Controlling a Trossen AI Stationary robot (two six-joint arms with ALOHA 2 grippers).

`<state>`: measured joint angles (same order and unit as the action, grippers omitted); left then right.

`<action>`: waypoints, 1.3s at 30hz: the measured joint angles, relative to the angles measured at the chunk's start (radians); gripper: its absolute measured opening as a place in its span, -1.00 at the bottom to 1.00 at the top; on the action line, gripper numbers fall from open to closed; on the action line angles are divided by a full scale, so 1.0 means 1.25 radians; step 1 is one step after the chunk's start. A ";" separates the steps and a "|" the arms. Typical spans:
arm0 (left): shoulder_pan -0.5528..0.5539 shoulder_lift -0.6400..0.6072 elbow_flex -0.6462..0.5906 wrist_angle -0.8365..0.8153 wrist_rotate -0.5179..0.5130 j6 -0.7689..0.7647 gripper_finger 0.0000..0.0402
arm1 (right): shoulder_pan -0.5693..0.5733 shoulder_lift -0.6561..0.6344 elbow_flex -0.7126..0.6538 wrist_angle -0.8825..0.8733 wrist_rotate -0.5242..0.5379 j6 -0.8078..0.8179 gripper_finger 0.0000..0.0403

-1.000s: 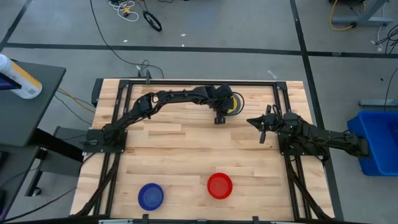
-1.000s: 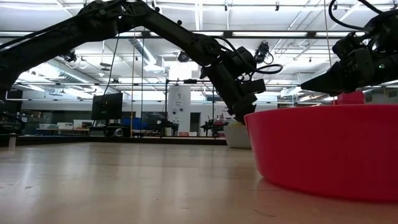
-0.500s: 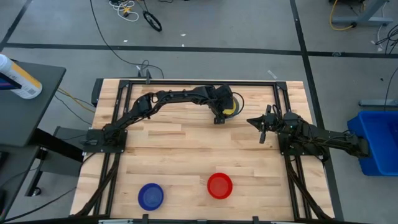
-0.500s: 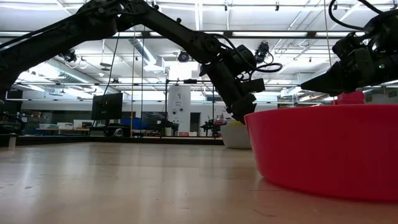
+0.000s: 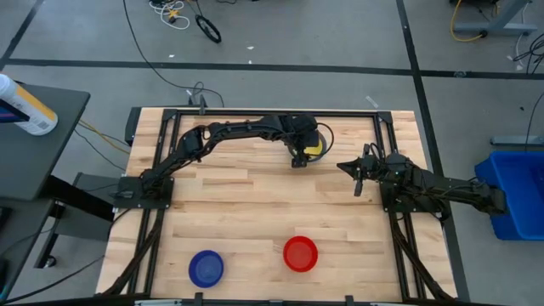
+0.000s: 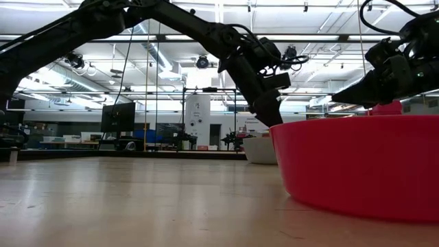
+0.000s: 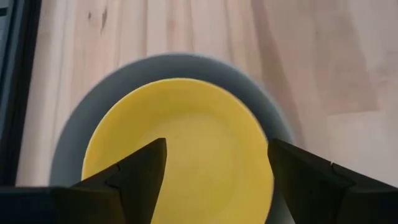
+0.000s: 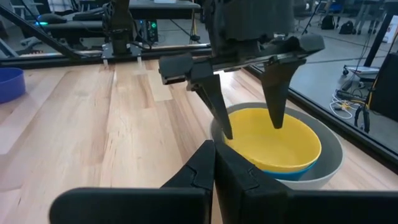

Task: Nest bowls inside each other
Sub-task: Stack the yellow bowl on the blue bowl, then stack the red bowl on the yellow bowl

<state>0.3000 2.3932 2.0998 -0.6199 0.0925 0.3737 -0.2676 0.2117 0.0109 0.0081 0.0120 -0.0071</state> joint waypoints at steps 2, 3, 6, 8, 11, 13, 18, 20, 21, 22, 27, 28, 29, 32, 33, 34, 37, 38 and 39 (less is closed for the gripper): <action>0.000 0.000 0.000 -0.001 -0.019 0.001 0.44 | 0.000 0.000 0.000 -0.001 0.000 0.000 -0.94; 0.000 0.000 0.000 0.000 -0.029 0.001 0.44 | 0.000 0.000 0.000 0.000 0.001 0.000 -0.94; 0.003 0.000 0.000 0.000 -0.042 0.004 0.44 | 0.000 0.000 0.000 0.000 0.001 0.000 -0.94; 0.005 -0.002 0.000 -0.001 -0.041 0.005 0.44 | 0.000 0.000 0.000 0.000 0.001 0.000 -0.94; 0.006 -0.013 0.000 -0.003 -0.038 0.005 0.44 | 0.000 0.000 0.000 0.000 0.001 0.000 -0.94; 0.006 -0.024 0.000 -0.019 -0.040 0.007 0.44 | 0.000 0.002 0.000 0.000 0.002 0.000 -0.94; 0.006 -0.090 0.000 -0.091 -0.032 0.007 0.44 | 0.000 0.006 0.000 0.000 -0.004 0.000 -0.94; 0.006 -0.128 0.000 -0.116 -0.015 0.004 0.44 | 0.000 0.008 0.001 0.000 -0.011 0.000 -0.94; 0.004 -0.147 -0.005 -0.132 -0.003 0.003 0.44 | 0.000 0.009 0.001 -0.001 -0.011 0.000 -0.94; 0.001 -0.167 -0.011 -0.132 0.006 0.000 0.44 | 0.000 0.010 0.001 -0.001 -0.011 0.000 -0.94; -0.013 -0.303 -0.088 -0.106 0.050 -0.013 0.44 | 0.000 0.013 0.001 -0.001 -0.011 0.000 -0.94; -0.018 -0.334 -0.120 -0.077 0.051 -0.015 0.44 | 0.000 0.013 0.001 -0.001 -0.011 0.000 -0.94; -0.022 -0.368 -0.161 -0.051 0.052 -0.017 0.44 | 0.000 0.013 0.001 0.000 -0.012 0.000 -0.94; -0.039 -0.481 -0.320 0.063 0.046 -0.028 0.44 | 0.000 0.013 0.001 -0.001 -0.012 0.000 -0.94; -0.043 -0.526 -0.384 0.102 0.040 -0.037 0.44 | 0.000 0.013 0.001 -0.001 -0.012 0.000 -0.94; -0.047 -0.574 -0.447 0.148 0.032 -0.045 0.44 | 0.000 0.013 0.001 0.000 -0.013 0.000 -0.94; -0.052 -0.726 -0.644 0.278 0.021 -0.095 0.44 | 0.000 0.013 0.001 0.000 -0.018 0.000 -0.94; -0.053 -0.776 -0.710 0.326 0.019 -0.121 0.44 | 0.000 0.013 0.001 0.001 -0.020 0.000 -0.94; -0.058 -0.827 -0.775 0.376 0.017 -0.142 0.44 | 0.000 0.013 0.001 0.001 -0.022 0.000 -0.94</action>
<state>0.2272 1.3597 1.1312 -0.1500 0.1133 0.1957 -0.2680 0.2279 0.0116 0.0097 -0.0160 -0.0071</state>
